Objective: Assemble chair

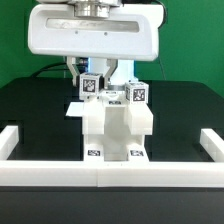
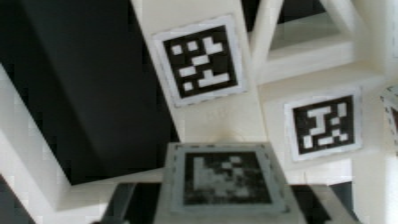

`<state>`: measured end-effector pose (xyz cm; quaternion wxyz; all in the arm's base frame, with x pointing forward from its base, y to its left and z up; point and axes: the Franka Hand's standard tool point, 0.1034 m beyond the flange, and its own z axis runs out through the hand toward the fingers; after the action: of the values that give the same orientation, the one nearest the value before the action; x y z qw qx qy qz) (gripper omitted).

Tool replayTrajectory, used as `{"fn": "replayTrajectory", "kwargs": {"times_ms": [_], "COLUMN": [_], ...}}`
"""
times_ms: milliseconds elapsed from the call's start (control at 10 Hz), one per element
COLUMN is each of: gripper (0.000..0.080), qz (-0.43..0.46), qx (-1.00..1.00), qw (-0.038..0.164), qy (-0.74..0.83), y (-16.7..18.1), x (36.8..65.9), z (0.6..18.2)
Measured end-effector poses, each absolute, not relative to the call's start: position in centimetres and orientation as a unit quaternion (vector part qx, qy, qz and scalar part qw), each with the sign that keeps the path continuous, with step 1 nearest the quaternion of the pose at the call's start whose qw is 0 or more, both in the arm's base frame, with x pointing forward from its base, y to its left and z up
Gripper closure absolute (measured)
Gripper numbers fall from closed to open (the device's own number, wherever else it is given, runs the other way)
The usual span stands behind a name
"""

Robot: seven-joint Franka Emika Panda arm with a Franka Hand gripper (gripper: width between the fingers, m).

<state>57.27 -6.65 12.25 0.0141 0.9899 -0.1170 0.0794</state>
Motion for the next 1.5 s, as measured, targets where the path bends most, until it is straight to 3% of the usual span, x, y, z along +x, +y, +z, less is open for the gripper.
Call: {"fn": "replayTrajectory", "kwargs": {"times_ms": [1500], "gripper": [0.0524], "qz": [0.094], "qx": [0.988], "qw": [0.016], "qy": [-0.125], "y": [-6.03], "x": [57.76], "z": [12.23]}}
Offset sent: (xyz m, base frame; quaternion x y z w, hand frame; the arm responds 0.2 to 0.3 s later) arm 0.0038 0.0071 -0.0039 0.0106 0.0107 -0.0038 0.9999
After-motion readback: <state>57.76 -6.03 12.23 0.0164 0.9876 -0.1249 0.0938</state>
